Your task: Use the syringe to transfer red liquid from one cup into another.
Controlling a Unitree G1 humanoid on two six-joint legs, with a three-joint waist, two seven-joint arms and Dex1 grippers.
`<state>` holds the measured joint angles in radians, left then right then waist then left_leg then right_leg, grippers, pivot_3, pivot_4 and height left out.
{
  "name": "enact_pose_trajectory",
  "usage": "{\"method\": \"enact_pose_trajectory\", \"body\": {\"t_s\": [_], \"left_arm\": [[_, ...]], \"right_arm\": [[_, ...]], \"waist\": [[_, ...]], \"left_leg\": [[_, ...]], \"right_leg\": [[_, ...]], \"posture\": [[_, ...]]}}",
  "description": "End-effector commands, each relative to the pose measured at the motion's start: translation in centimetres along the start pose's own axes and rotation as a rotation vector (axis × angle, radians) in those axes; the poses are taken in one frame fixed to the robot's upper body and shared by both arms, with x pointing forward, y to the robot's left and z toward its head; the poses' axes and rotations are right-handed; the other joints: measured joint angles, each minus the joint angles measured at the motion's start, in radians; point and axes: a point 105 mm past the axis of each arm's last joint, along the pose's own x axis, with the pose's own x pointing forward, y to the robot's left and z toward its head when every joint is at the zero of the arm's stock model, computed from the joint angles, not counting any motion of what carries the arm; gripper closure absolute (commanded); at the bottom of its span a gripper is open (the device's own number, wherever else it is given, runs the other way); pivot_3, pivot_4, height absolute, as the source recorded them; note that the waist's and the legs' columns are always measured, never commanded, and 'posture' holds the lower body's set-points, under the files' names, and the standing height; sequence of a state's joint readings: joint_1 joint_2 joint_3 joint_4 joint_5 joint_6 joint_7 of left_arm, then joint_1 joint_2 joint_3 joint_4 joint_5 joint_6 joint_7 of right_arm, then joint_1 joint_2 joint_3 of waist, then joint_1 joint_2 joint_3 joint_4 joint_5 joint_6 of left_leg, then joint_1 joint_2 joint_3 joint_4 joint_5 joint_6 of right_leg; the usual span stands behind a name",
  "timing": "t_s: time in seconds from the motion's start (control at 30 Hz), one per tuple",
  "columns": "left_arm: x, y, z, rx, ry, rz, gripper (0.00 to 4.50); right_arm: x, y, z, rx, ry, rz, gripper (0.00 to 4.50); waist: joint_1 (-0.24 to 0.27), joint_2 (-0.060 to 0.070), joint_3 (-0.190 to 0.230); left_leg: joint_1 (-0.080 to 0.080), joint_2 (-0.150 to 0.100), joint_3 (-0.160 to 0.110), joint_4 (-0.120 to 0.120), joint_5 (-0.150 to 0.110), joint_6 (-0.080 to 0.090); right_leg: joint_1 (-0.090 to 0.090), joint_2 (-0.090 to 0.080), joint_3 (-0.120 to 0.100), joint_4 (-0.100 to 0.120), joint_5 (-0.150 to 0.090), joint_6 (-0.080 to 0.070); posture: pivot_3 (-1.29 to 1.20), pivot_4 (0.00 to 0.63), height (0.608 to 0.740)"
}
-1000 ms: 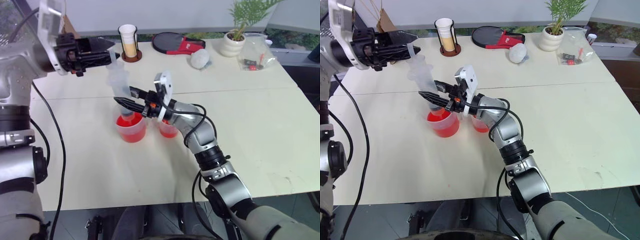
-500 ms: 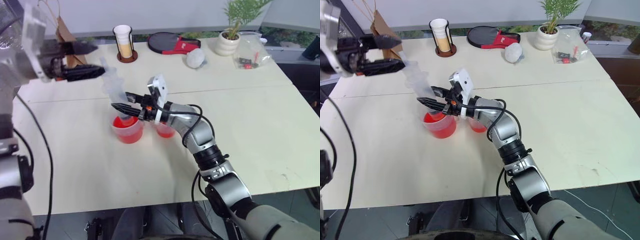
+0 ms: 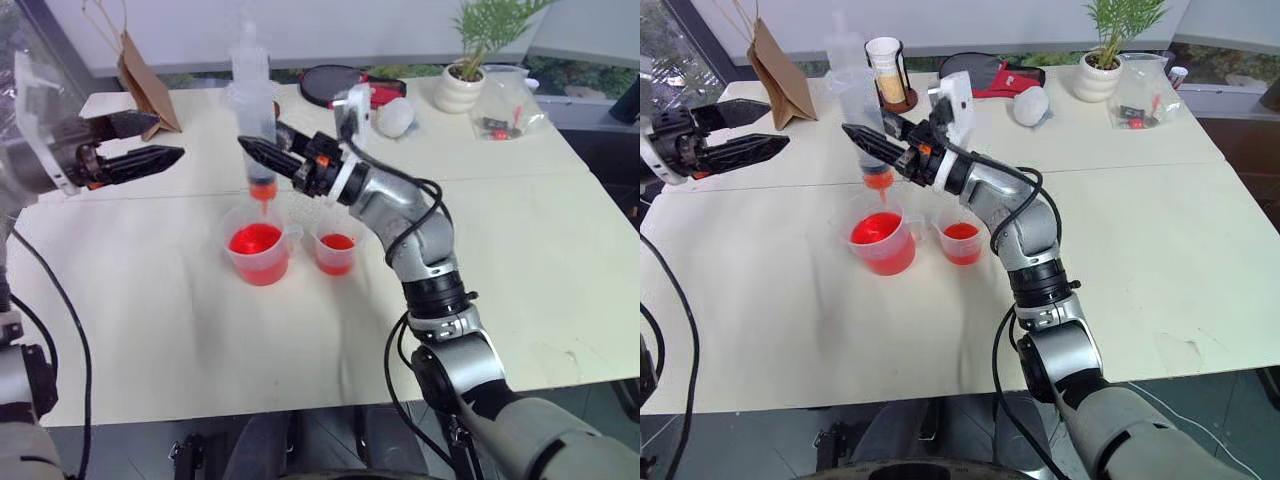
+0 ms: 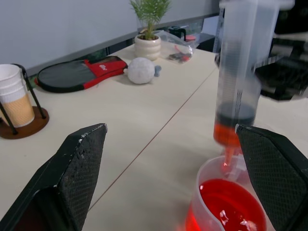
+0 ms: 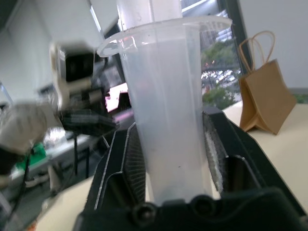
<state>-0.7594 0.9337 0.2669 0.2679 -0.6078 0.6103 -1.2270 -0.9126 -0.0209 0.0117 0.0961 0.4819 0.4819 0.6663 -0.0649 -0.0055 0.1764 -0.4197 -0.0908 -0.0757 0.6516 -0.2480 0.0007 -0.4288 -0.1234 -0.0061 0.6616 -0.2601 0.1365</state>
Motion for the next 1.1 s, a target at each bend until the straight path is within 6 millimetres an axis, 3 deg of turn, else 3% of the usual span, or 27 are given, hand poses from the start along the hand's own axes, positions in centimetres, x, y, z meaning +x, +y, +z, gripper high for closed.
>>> {"method": "enact_pose_trajectory", "body": {"t_s": [0.03,0.27,0.47,0.73,1.1], "left_arm": [[0.5,-0.7,2.0,0.051,-0.055,-0.034,0.08],[2.9,-1.4,2.7,0.050,-0.087,-0.124,0.08],[6.3,-2.1,3.9,0.065,-0.134,-0.236,0.08],[11.5,-2.8,6.3,0.090,-0.238,-0.341,0.08],[16.9,-4.7,6.7,0.091,-0.283,-0.457,0.08]], "right_arm": [[-1.3,0.2,5.0,-0.084,-0.102,-0.007,3.16],[-5.2,-0.4,5.0,-0.119,-0.035,-0.102,3.16],[-8.8,-1.2,1.4,-0.149,0.090,-0.198,3.16],[-9.8,-1.5,0.2,-0.152,0.112,-0.252,3.16],[-10.0,-1.1,-0.3,-0.176,0.121,-0.264,3.16]], "waist": [[0.002,0.000,0.000],[0.020,0.000,0.000],[0.028,-0.001,0.000],[0.023,-0.001,0.000],[0.023,-0.002,0.000]], "left_leg": [[0.000,0.000,0.000,0.000,0.000,0.000],[0.000,0.000,0.000,0.000,0.000,0.000],[0.000,-0.001,0.001,0.002,0.000,0.000],[0.000,0.000,0.002,0.002,0.000,0.000],[0.000,0.000,0.002,0.003,0.000,0.001]], "right_leg": [[0.000,0.000,0.000,0.000,0.000,0.000],[0.001,0.000,0.001,0.000,0.000,0.000],[0.002,0.001,0.001,0.000,0.000,0.000],[0.002,0.001,0.001,0.000,0.000,0.000],[0.002,0.001,0.001,0.000,0.000,0.000]], "posture": [[0.00,0.150,0.739],[0.00,0.150,0.739],[0.00,0.150,0.739],[0.00,0.150,0.739],[0.00,0.150,0.739]]}}
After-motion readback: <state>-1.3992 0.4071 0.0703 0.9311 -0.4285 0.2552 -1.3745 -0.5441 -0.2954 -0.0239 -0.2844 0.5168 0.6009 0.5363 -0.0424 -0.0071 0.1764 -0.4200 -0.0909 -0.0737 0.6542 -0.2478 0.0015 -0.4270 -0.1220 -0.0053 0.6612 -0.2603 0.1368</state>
